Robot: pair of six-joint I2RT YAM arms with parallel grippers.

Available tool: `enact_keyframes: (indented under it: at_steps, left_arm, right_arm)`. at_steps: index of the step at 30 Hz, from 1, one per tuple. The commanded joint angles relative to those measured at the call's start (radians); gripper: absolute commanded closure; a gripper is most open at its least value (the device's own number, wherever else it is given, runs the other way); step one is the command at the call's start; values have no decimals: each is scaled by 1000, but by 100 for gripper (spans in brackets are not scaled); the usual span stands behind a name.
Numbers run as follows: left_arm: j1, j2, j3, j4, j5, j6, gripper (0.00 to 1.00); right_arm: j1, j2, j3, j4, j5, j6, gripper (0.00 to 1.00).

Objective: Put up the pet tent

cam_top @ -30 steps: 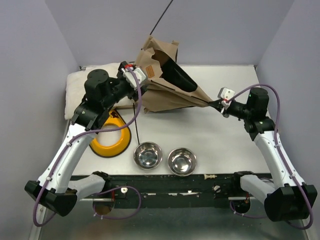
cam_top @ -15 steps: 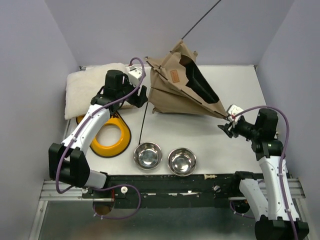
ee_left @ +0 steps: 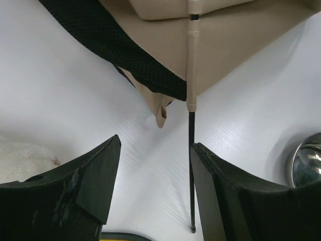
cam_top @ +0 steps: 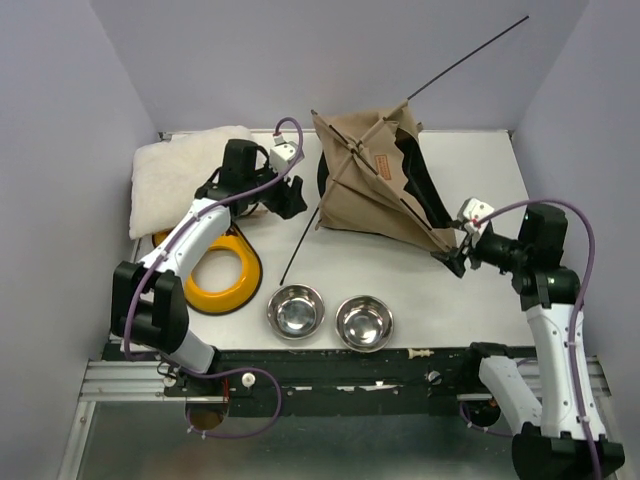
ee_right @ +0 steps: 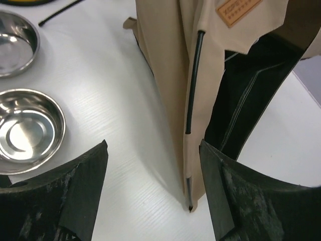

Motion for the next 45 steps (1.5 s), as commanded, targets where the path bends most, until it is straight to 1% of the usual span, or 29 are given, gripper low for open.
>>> enact_keyframes:
  at_steps: [1, 2, 4, 6, 7, 11, 14, 16, 17, 19, 21, 25, 30, 32, 33, 35, 36, 37, 39, 42, 44, 45]
  left_arm:
    - [-3, -87, 42, -79, 107, 79, 28]
    - [-3, -97, 39, -131, 110, 105, 28]
    - [-3, -120, 16, -221, 124, 133, 28]
    - [-3, -148, -39, -252, 122, 146, 28]
    - [-1, -163, -61, -251, 119, 143, 28]
    - [-7, -191, -128, -188, 114, 78, 27]
    - [-30, -182, -138, -121, 65, 44, 27]
    - [-43, -167, -131, -64, 32, 18, 25]
    - [-52, -156, -128, -33, 16, 5, 25]
    - [-73, -118, -98, 19, 6, -6, 24]
    - [-86, -73, -52, 79, -11, -35, 24]
    - [-89, 51, 62, 153, -7, -103, 26]
    - [-93, 146, 151, 180, 24, -98, 29]
    - [-101, 165, 168, 185, 35, -95, 33]
    - [-104, 172, 172, 186, 41, -95, 36]
    - [-107, 186, 177, 193, 48, -94, 46]
    - [-109, 191, 178, 196, 48, -92, 53]
    - [-110, 197, 182, 190, 48, -89, 57]
    - [-110, 214, 194, 159, 55, -66, 60]
    - [-110, 212, 180, 140, 56, -32, 60]
    - [-110, 212, 172, 133, 65, -22, 58]
    - [-110, 214, 172, 127, 71, -20, 58]
  right_arm:
    - [-3, 107, 126, -14, -110, 36, 19]
    - [8, 124, 143, -10, -112, 43, 20]
    - [52, 155, 155, 48, -62, 94, 20]
    - [86, 180, 160, 105, -26, 119, 20]
    - [130, 199, 165, 151, -5, 154, 20]
    - [269, 291, 224, 288, 104, 243, 20]
    - [373, 377, 261, 433, 263, 280, 20]
    - [416, 443, 313, 486, 349, 276, 20]
    - [430, 482, 342, 504, 388, 273, 21]
    - [447, 557, 414, 494, 435, 260, 24]
    - [456, 617, 474, 477, 449, 254, 25]
    - [482, 683, 531, 455, 426, 257, 25]
    - [542, 741, 570, 443, 472, 234, 25]
    - [553, 776, 583, 443, 513, 216, 25]
    - [554, 793, 593, 446, 538, 214, 27]
    - [554, 833, 619, 455, 602, 219, 36]
    - [554, 845, 635, 457, 627, 222, 42]
    - [554, 858, 645, 461, 653, 218, 45]
    - [554, 875, 672, 463, 695, 204, 46]
    - [554, 904, 718, 435, 721, 190, 46]
    - [554, 910, 735, 399, 672, 190, 44]
    - [557, 905, 729, 397, 663, 188, 44]
